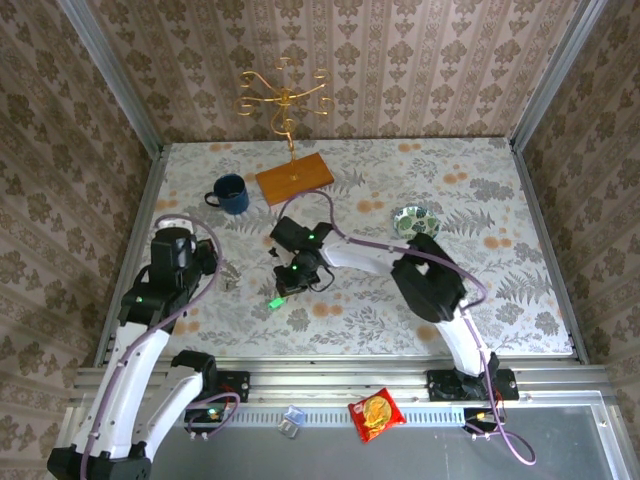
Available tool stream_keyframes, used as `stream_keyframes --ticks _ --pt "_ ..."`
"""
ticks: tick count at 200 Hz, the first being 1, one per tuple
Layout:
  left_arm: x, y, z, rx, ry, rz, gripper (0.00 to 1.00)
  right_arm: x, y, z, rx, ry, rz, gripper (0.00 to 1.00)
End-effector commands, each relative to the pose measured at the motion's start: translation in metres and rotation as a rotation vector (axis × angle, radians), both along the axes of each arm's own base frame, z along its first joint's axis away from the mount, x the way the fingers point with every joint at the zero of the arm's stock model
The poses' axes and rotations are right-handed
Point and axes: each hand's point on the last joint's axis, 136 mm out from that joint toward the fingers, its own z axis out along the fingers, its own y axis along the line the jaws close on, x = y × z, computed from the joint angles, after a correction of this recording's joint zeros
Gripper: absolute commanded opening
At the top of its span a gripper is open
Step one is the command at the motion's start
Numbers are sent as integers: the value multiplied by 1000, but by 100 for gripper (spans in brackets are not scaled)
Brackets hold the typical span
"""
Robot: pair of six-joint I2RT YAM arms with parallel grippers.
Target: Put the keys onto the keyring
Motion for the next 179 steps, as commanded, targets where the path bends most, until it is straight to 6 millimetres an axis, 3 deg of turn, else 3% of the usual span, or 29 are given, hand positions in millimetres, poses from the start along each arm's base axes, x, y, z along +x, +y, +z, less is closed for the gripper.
stream_keyframes --ticks 1,65,88,99,133,179 --pt "7 -32 32 -41 -116 -190 0 4 -12 40 65 -171 25 0" --pt "-5 -100 44 75 -294 -610 0 -23 -82 73 119 -484 77 0" --pt "-11 -125 42 124 -330 -766 0 -29 -100 72 108 -542 130 0" --pt "-22 -146 42 128 -350 -885 0 -29 -109 69 94 -540 129 0" --pt "-36 -178 35 179 -400 -1080 0 -37 -123 87 214 -566 134 0" --pt "-51 -201 25 181 -428 -1234 0 -48 -128 105 321 -692 195 0"
